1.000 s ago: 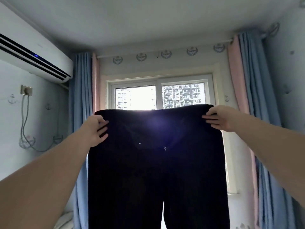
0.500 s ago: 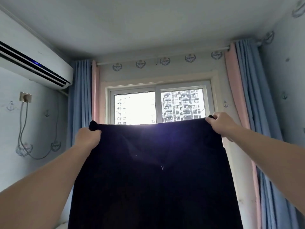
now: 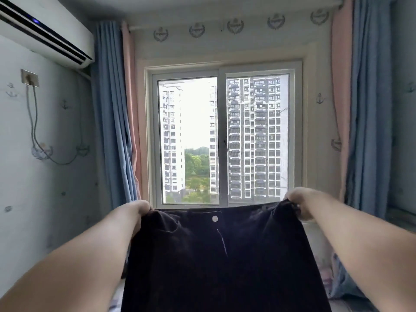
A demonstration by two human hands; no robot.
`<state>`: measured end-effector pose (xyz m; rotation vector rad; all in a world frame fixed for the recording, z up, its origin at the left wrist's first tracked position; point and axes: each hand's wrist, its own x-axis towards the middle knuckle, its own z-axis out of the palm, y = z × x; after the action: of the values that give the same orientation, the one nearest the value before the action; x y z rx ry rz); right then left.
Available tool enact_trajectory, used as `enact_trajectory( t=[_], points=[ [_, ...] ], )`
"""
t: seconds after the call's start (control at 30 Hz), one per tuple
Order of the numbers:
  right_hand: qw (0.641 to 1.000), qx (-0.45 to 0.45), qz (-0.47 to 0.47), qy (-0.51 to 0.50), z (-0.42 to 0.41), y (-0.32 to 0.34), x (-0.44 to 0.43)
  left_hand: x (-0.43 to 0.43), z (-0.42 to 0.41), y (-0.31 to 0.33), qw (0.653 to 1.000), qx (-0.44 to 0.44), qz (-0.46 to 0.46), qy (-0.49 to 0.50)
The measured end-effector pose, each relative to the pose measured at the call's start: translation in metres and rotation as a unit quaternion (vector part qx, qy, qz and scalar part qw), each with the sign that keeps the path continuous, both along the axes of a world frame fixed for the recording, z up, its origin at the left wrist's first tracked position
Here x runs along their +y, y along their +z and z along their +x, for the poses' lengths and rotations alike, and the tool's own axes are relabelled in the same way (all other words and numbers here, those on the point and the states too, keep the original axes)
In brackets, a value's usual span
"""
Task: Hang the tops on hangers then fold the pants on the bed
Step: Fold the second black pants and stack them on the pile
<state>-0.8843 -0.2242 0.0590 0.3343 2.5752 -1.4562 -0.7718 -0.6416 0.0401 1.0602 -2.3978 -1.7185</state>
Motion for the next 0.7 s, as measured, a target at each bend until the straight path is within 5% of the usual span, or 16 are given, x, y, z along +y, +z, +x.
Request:
enact_trajectory(
  t=[0.1, 0.23, 0.47, 0.7],
  points=[
    [0.995, -0.03, -0.094, 0.021, 0.009, -0.033, -0.014, 0.019, -0.004, -0.034, 0.996, 0.009, 0.084, -0.003],
    [0.975, 0.004, -0.194, 0.107, 0.019, -0.036, -0.033, 0.043, -0.016, -0.041, 0.979, 0.152, 0.136, 0.019],
    [0.944, 0.136, -0.215, 0.21, 0.042, 0.008, -0.07, 0.097, -0.019, 0.011, 0.914, 0.337, 0.217, -0.07],
    [0.901, 0.298, -0.197, 0.245, 0.079, 0.075, -0.094, 0.142, 0.004, 0.056, 0.861, 0.438, 0.178, -0.188]
  ],
)
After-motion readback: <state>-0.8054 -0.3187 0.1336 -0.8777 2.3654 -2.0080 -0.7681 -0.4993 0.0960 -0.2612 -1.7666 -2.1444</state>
